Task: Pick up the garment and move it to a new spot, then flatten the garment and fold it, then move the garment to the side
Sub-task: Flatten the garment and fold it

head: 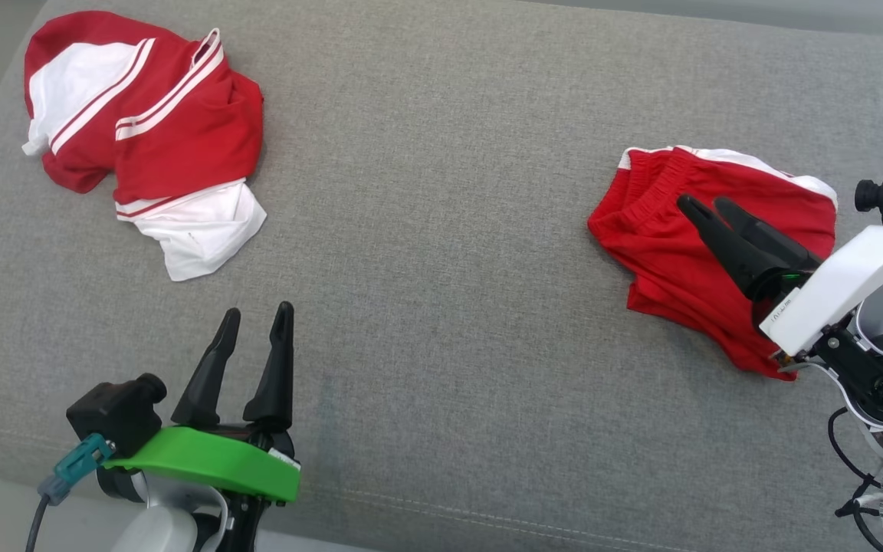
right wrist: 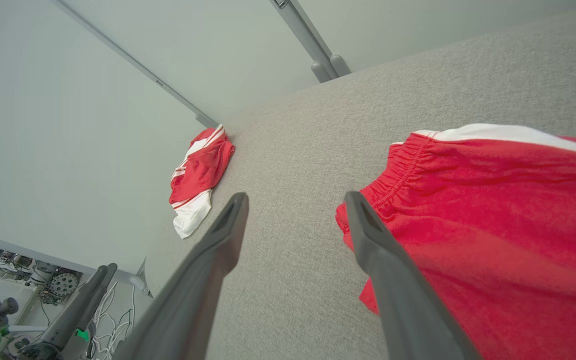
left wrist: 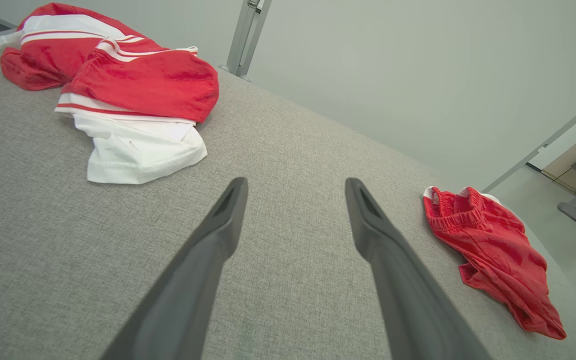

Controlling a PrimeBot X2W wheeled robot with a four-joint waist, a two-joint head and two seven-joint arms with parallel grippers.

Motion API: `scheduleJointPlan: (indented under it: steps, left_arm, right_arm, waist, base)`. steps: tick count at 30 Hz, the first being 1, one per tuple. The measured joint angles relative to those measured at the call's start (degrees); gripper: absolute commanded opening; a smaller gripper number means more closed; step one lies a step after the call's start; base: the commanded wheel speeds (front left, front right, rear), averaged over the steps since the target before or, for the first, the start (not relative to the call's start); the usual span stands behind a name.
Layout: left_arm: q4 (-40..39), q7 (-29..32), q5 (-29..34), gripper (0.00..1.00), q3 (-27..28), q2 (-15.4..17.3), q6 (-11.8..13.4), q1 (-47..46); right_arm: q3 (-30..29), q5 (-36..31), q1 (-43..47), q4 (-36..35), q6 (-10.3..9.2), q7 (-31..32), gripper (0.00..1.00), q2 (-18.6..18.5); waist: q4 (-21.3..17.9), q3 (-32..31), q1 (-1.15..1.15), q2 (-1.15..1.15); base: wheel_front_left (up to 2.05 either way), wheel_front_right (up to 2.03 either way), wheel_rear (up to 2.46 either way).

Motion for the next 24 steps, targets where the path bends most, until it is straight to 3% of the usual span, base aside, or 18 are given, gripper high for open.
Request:
scheduleJointPlan:
  steps: [13, 24]
  left_arm:
    - [-0.92, -0.09, 0.53, 1.0, 3.02, 2.56, 0.05, 2.7]
    - [-1.88, -0.25, 2.31, 1.0, 4.57, 3.69, 0.11, 6.54]
  right_arm:
    - [-3.82, -1.36, 5.73, -0.58, -0.94, -11.68, 1.0, 6.35]
    - [-4.88, -10.88, 14.71, 4.17, -1.42, -23.41, 1.0, 7.04]
  waist:
    - [-5.65, -2.42, 0.0, 0.0]
    - [-13.22, -4.81, 0.0, 0.0]
  base:
    - [0.0, 0.0, 0.0]
    - [0.0, 0.0, 0.0]
